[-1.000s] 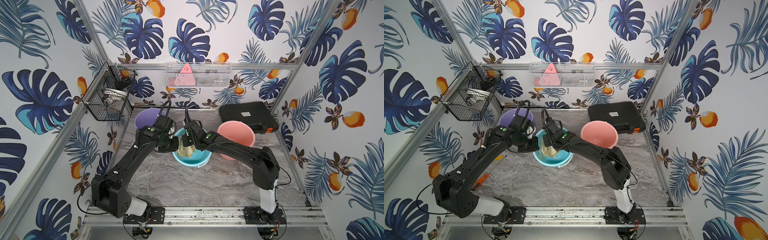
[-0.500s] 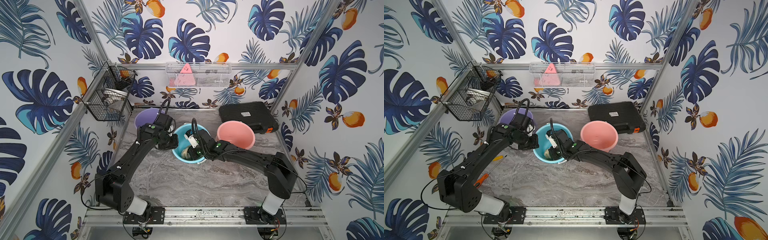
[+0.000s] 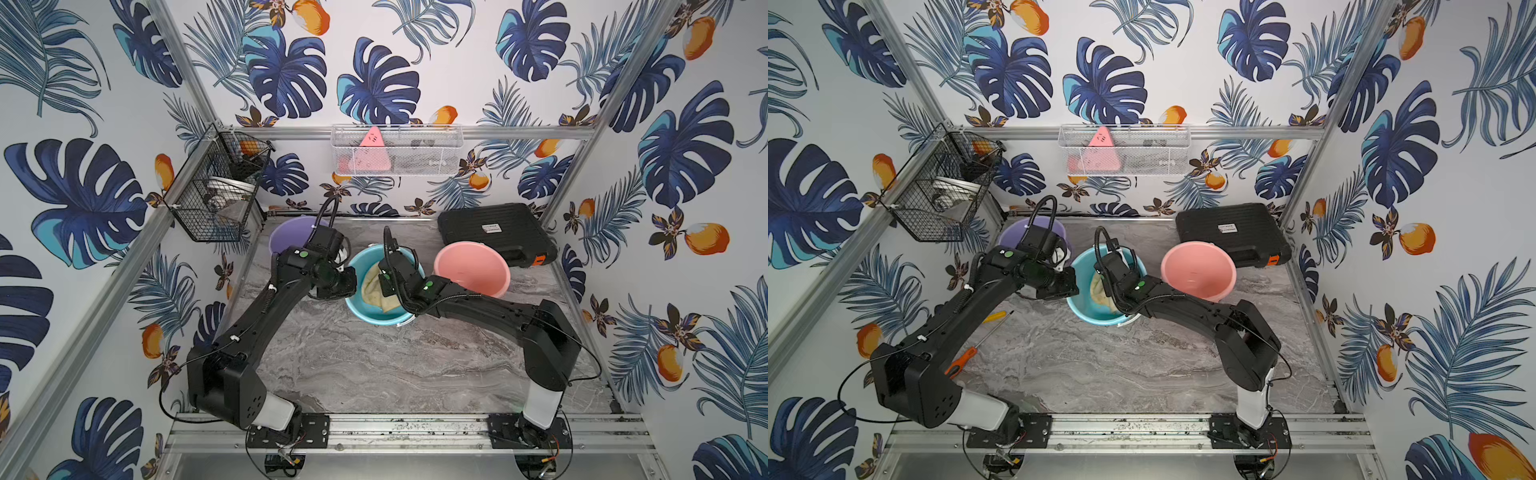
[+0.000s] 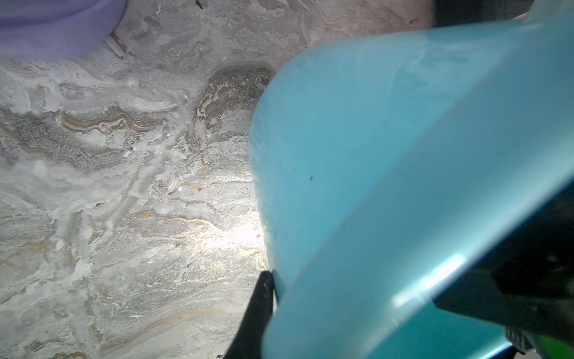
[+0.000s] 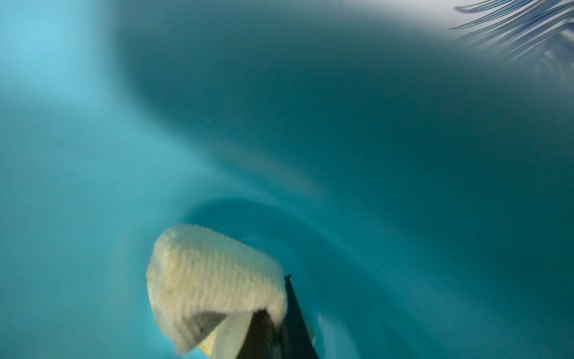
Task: Wipe the inside of the bucket with a cloth
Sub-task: Wipe the dirt from the inside of the bucket.
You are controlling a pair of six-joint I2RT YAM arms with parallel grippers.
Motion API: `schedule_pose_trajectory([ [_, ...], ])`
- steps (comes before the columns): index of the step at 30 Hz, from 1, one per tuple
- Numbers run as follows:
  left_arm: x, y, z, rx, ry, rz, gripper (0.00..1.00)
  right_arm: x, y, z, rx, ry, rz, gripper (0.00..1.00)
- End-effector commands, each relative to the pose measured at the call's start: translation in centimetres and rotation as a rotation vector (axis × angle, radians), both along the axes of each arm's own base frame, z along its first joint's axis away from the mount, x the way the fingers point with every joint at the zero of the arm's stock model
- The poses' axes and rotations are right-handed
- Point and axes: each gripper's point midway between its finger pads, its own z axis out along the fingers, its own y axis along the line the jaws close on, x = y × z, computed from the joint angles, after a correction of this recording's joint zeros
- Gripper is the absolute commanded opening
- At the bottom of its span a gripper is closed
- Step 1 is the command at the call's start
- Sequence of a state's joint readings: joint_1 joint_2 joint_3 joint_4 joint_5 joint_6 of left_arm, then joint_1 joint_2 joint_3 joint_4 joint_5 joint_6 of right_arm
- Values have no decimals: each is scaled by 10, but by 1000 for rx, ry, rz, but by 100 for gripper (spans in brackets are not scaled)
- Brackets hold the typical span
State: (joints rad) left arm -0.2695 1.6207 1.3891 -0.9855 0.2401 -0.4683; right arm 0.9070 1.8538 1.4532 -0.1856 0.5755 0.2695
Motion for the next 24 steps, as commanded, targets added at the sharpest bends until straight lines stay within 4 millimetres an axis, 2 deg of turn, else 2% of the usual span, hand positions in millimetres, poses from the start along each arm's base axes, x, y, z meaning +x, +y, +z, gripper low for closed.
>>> schedule_pose_trajectory([
  [1,3,-2,5,-20,-18,-1,0,19,-21,30,36,-140,-201,0],
  [5,1,-3,7,-27,-19,-8,0,27,-7,31,49,-125,-184,0],
  [6,1,-4,8,-33,-19,-11,0,28,0,31,62,-115,-158,0],
  [8,0,-5,8,-36,-14,-15,0,24,28,30,121,-72,-21,0],
  [13,4,-7,12,-45,-24,-11,0,6,76,26,173,16,239,0],
  [17,9,-5,13,-31,-29,0,0,-30,115,23,194,109,546,0],
  [20,11,-1,10,-9,-28,21,0,-32,116,23,169,107,551,0],
  [24,12,15,4,75,-24,73,0,-8,93,31,115,27,381,0],
])
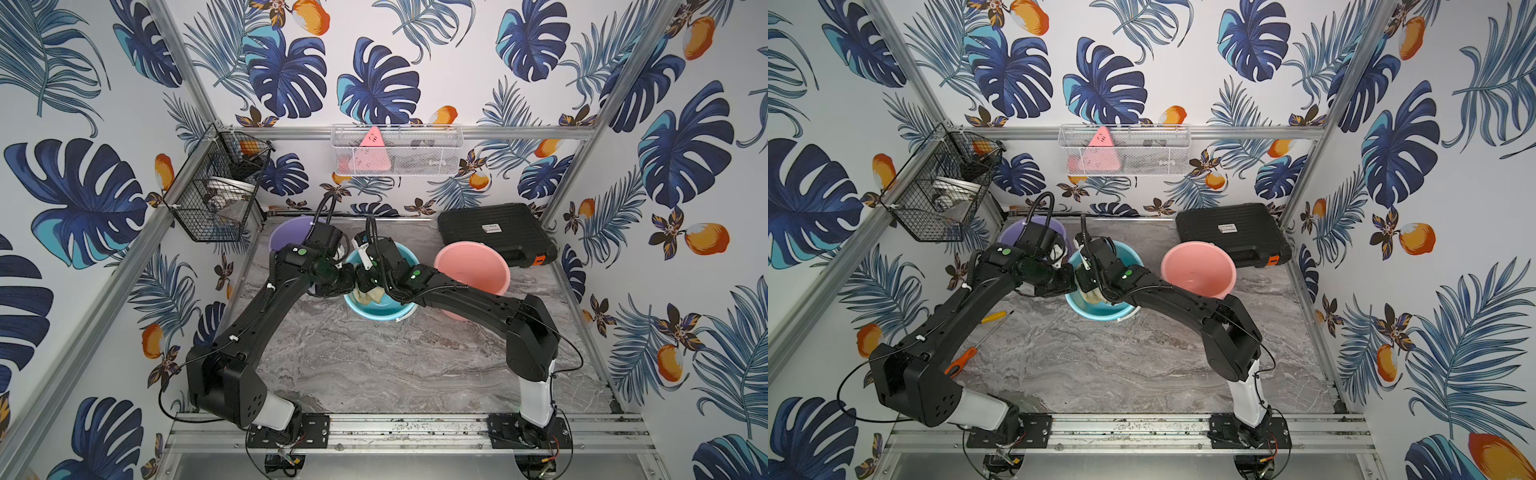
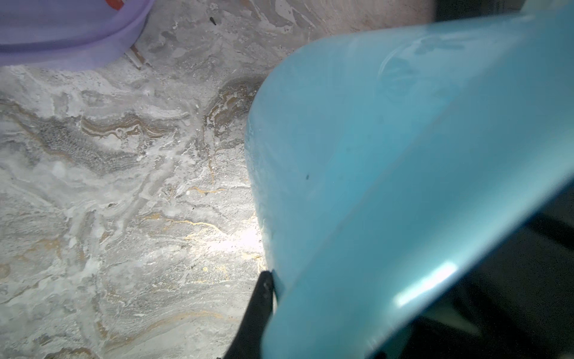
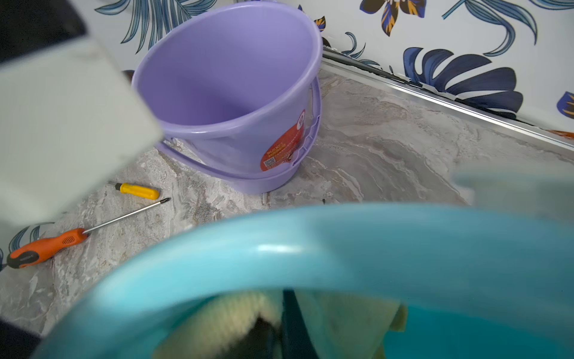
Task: Wipe the inside of the bucket with a cloth
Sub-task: Wipe the dirt from the inside of the bucket.
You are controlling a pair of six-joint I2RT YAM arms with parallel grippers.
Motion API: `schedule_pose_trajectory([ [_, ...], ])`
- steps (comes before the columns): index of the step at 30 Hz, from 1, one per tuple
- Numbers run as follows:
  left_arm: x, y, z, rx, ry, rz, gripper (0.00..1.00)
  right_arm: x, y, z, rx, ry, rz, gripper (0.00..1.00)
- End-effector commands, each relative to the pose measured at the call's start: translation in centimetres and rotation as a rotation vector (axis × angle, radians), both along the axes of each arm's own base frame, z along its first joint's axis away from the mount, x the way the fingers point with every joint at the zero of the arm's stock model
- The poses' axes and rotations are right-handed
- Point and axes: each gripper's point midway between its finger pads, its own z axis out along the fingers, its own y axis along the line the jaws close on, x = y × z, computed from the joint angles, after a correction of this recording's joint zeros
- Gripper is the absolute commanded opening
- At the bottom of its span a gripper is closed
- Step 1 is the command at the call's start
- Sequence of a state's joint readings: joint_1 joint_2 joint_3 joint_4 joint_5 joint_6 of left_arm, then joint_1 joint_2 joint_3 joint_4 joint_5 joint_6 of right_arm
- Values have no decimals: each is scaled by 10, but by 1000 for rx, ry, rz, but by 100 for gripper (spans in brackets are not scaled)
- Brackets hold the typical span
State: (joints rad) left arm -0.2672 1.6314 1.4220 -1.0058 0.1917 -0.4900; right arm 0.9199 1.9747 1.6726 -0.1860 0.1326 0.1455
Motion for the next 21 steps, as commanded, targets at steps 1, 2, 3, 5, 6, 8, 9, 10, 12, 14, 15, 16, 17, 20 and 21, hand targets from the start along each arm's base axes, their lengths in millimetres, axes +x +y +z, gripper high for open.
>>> schedule_pose_trajectory([
  [1,6,14,0,72,-15,52,0,19,-14,18,-26,-92,-107,0],
  [2,5,20,0,111,-14,63,0,25,-20,22,-39,-120,-146,0],
  [3,5,26,-1,142,-13,69,0,30,-24,25,-53,-143,-179,0],
  [5,4,36,-1,199,-13,86,0,44,-35,28,-104,-184,-260,0],
  [6,4,39,-1,210,-18,88,0,49,-39,33,-121,-202,-291,0],
  [8,3,42,-2,225,-24,91,0,61,-45,20,-198,-207,-347,0],
  [9,3,43,-3,231,-25,95,0,65,-48,19,-218,-207,-366,0],
  [10,3,45,-3,240,-34,100,0,68,-52,16,-241,-206,-388,0],
  [12,5,48,-3,252,-48,108,0,73,-62,9,-291,-202,-433,0],
  [14,8,50,-1,262,-64,114,0,75,-76,5,-337,-201,-482,0],
  [15,9,51,0,275,-72,118,0,73,-82,4,-353,-206,-496,0],
  [16,11,54,1,287,-84,126,0,71,-88,2,-366,-208,-506,0],
  [17,13,56,1,298,-95,133,0,67,-92,3,-363,-209,-508,0],
  [20,17,57,-1,306,-113,149,0,55,-108,11,-346,-212,-517,0],
  [21,18,56,-3,310,-117,150,0,52,-112,11,-352,-211,-520,0],
])
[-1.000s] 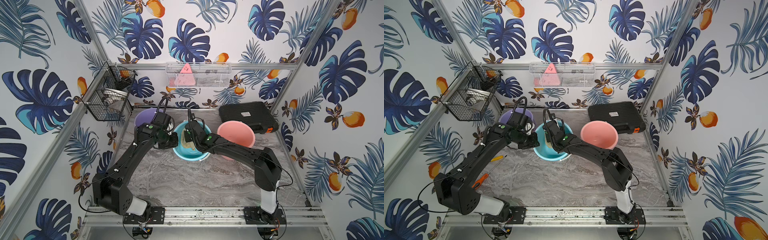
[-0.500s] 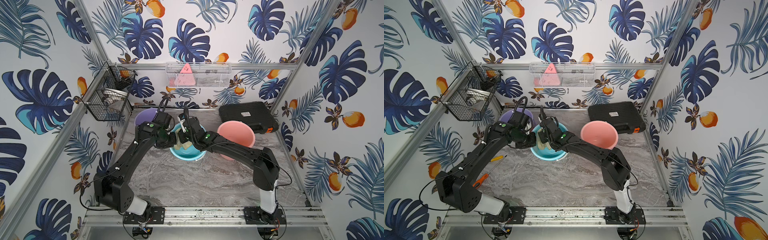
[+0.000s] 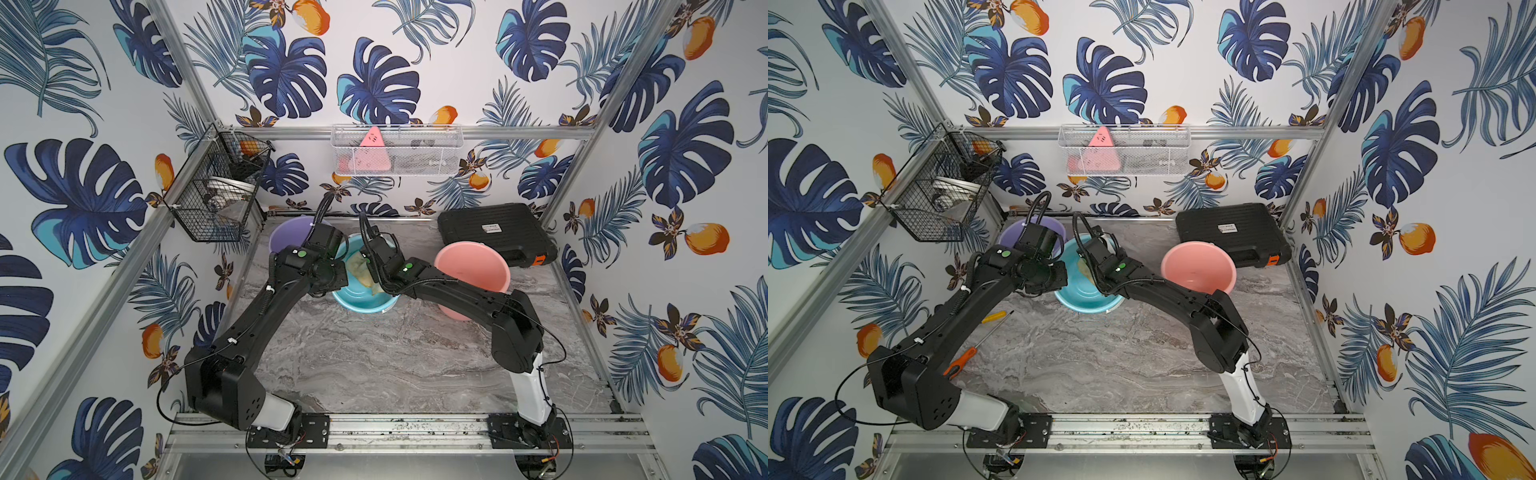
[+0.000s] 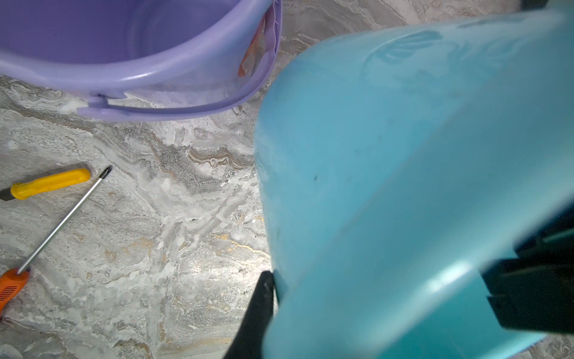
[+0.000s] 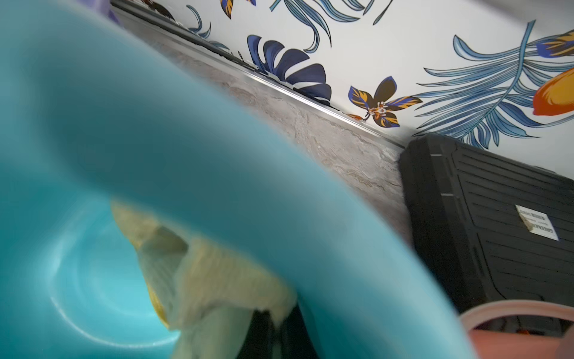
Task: Wipe the inside of the bucket with a cloth
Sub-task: Wipe the dirt from the inside of the bucket.
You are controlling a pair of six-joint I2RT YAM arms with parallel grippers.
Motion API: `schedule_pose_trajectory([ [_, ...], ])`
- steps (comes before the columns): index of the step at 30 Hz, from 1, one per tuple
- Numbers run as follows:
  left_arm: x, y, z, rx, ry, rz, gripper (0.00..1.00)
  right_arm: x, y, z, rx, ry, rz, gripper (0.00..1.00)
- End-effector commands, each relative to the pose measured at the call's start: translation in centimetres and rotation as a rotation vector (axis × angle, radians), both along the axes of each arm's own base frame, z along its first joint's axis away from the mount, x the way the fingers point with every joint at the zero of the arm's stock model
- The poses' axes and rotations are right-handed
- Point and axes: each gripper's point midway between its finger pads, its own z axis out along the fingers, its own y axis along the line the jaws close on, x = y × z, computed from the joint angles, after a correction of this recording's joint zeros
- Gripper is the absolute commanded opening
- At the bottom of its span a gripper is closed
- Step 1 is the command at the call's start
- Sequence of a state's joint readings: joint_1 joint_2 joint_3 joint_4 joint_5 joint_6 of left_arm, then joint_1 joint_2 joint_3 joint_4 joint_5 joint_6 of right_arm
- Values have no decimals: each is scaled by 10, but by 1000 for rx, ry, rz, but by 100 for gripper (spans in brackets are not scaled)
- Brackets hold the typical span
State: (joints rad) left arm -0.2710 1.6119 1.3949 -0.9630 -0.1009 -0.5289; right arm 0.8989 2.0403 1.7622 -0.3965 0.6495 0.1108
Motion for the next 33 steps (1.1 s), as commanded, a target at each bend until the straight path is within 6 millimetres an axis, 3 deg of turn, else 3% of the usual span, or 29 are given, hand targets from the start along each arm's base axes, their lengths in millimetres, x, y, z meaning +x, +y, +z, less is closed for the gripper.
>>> schedule_pose_trajectory([
  [1,2,10,-4,66,-16,36,0,-1,-31,27,-1,-77,-108,0],
  [8,6,1,-13,93,-51,45,0,-32,-52,1,-31,82,-130,0],
  [17,15,-2,-6,95,-92,63,0,-83,-68,-37,23,301,-99,0],
  [28,21,-7,-7,81,-90,60,0,-148,-96,-40,96,416,-103,0],
  [30,22,-8,-7,75,-93,57,0,-161,-101,-33,113,408,-95,0],
  [33,24,-12,-7,59,-94,48,0,-178,-99,-5,212,358,-26,0],
])
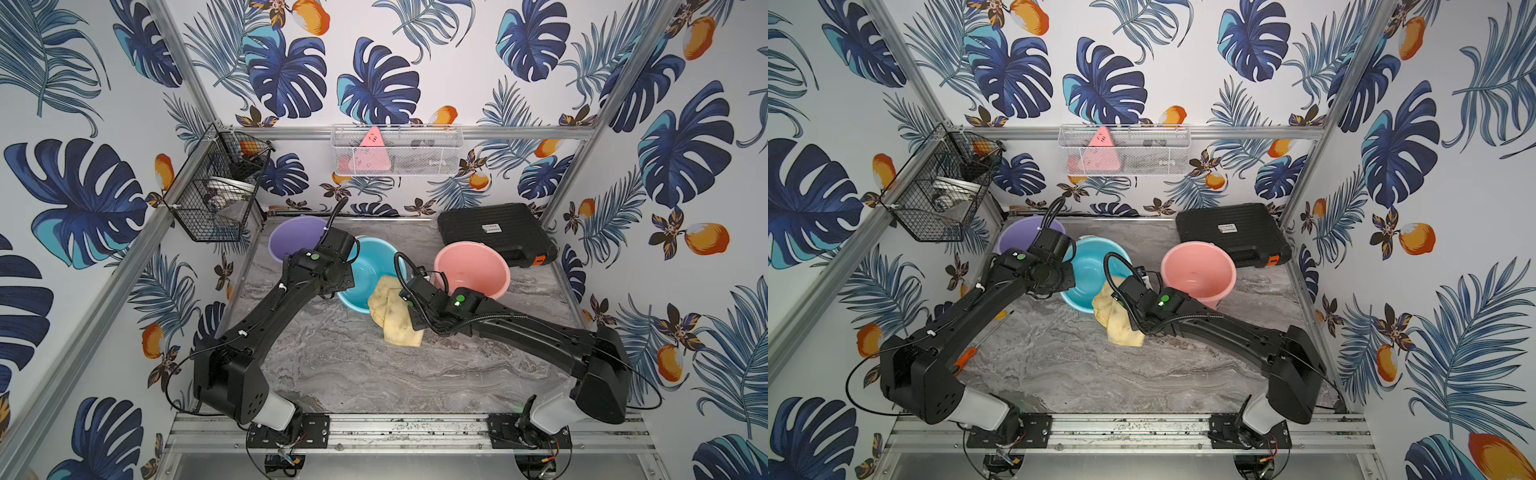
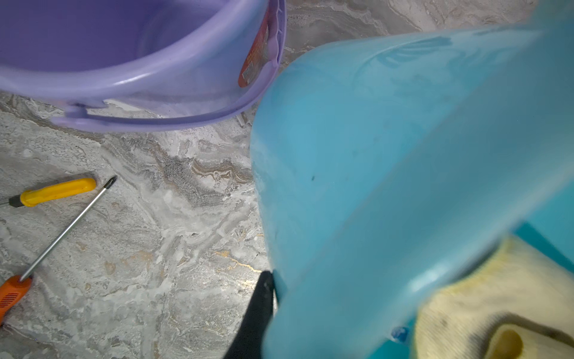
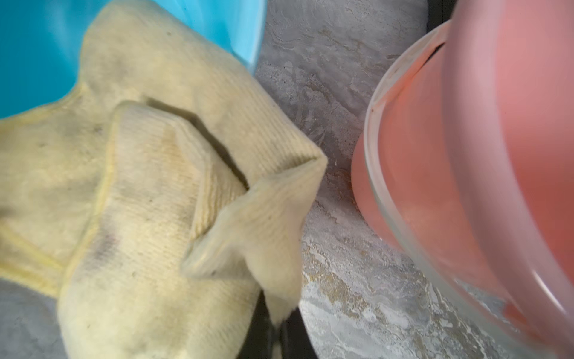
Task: Wipe the inside of the bucket with a cloth
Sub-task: Wipe the dirt from the inside of the bucket.
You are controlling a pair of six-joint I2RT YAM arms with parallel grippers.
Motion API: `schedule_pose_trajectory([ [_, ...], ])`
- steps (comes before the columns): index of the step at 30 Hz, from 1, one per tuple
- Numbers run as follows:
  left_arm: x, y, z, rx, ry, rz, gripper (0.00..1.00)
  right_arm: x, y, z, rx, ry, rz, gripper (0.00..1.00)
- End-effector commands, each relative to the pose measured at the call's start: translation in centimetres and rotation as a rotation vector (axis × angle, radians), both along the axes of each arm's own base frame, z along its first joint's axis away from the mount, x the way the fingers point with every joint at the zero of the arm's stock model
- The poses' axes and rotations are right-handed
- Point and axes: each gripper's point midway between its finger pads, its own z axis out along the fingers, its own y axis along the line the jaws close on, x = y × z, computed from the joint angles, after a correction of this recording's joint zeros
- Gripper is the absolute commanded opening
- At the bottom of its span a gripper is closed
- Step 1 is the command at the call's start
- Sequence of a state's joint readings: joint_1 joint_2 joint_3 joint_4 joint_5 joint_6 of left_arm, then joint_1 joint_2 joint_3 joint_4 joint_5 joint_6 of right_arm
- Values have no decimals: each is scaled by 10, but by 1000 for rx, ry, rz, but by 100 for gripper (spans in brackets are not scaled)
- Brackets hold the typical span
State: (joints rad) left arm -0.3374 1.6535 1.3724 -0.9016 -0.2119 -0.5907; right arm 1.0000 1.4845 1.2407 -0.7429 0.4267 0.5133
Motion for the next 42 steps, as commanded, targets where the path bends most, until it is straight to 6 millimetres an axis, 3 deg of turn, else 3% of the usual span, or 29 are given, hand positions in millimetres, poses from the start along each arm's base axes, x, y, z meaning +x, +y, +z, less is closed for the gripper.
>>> schedule_pose_trajectory([
  [1,15,-4,8,-24,-63,20,0,-18,1,31,133,-40,30,0],
  [6,15,-7,10,-34,-63,4,0,-45,25,128,475,-236,235,0],
  [9,14,-10,9,-53,-60,-3,0,-48,28,161,587,-350,287,0],
  [11,13,-13,7,-70,-56,-13,0,-40,29,172,575,-400,268,0],
  [16,9,-21,6,-112,-46,-42,0,-7,55,174,445,-454,231,0],
  [19,6,-29,4,-157,-35,-68,0,18,75,167,375,-475,210,0],
  [23,5,-34,3,-184,-27,-79,0,58,85,140,257,-439,178,0],
  [29,4,-44,4,-232,-8,-94,0,93,72,79,20,-397,160,0],
  [42,3,-52,9,-262,40,-110,0,103,91,-15,-172,-181,296,0],
])
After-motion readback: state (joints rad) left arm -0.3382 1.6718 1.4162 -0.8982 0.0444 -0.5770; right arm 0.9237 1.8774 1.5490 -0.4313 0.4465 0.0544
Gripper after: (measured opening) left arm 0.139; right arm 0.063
